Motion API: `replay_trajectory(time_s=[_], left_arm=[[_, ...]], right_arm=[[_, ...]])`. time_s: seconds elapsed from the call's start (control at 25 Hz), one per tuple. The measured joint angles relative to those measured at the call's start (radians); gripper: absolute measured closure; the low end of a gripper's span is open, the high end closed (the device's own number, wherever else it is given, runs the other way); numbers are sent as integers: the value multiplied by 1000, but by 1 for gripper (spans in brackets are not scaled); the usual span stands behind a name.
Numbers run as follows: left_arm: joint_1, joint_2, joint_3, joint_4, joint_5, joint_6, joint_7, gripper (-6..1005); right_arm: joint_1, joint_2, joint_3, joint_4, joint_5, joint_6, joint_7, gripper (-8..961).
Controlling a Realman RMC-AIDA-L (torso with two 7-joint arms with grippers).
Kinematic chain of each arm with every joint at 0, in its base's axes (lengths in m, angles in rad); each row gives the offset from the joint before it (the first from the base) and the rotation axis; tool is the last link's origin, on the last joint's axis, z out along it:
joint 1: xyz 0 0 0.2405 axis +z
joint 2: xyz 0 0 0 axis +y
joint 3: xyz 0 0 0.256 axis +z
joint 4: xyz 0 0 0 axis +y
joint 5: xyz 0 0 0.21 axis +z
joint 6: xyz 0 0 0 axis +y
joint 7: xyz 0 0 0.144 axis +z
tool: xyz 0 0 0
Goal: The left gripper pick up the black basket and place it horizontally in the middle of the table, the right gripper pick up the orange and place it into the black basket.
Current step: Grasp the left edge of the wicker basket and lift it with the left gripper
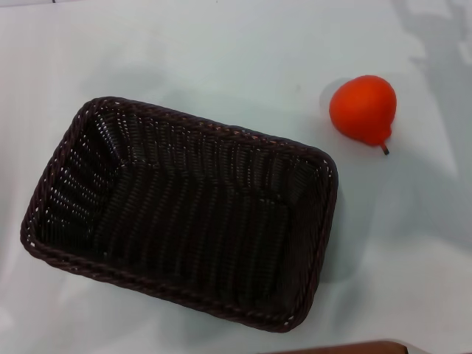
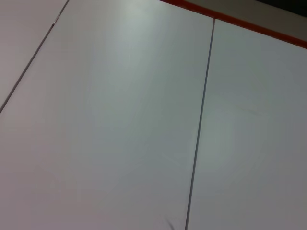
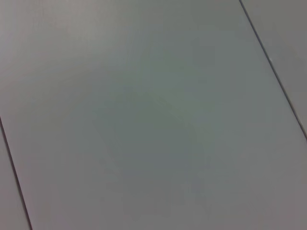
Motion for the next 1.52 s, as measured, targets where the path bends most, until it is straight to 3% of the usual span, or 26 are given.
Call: replay_trajectory(time_s=[0.52, 0.72, 1.28, 1.4, 1.52], left_arm=[[-9, -2, -23, -14, -7, -2, 3, 506], [-32, -3, -78, -34, -10, -6, 8, 283], [-49, 0, -86, -75, -3, -20, -10, 341], [-56, 12, -7, 7, 2, -63, -144, 340], [-60, 43, 188, 188, 3, -147, -443, 340]], right_arm=[[7, 0, 1, 0, 0, 19, 0, 50], [15, 0, 2, 0, 0, 29, 5, 52], [26, 0, 20, 1, 2, 83, 51, 54], [34, 0, 30, 1, 2, 85, 51, 54], [39, 0, 34, 1, 2, 95, 51, 54]])
